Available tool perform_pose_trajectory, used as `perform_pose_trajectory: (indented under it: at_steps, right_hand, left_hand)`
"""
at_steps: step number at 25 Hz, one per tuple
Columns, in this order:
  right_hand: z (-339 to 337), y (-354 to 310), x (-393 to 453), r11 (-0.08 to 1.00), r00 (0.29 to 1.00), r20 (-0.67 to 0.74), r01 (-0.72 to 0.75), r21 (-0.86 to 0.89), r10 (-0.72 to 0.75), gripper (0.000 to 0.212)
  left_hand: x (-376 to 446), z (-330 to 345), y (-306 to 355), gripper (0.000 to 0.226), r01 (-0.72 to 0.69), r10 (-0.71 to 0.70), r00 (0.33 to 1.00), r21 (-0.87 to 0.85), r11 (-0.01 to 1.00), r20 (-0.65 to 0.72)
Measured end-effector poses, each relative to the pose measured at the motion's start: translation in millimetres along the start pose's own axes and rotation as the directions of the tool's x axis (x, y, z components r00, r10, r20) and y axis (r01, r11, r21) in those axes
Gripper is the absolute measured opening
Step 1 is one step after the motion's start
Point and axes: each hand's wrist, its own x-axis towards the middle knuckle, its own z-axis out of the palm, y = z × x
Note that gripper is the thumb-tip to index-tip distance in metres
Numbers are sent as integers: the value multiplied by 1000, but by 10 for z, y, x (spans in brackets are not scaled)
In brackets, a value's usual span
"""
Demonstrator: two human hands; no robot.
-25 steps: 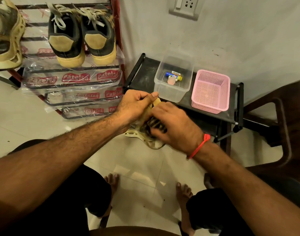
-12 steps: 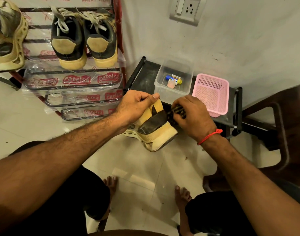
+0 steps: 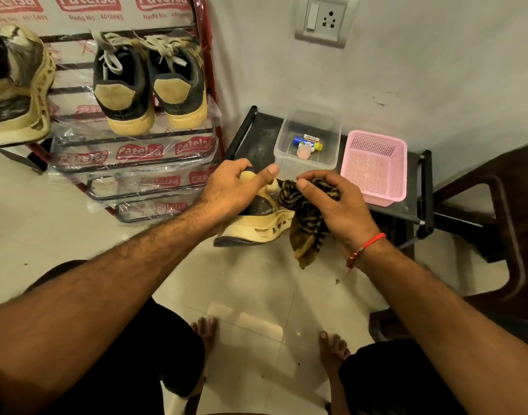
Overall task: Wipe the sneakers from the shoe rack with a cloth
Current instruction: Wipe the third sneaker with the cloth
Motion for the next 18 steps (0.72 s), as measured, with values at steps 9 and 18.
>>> perform_pose_trajectory:
  at_steps: [9,18]
  right_hand:
    - [75,-48,-73,970,970,202,170,-176,-134,39]
    - [203,-53,-200,609,777,290,622,-492,-559,27]
  left_hand:
    - [-36,-62,41,26,-168,169,985,-20,986,38]
    - [-53,-40,-27,28,-363,363,932,-6,932,11]
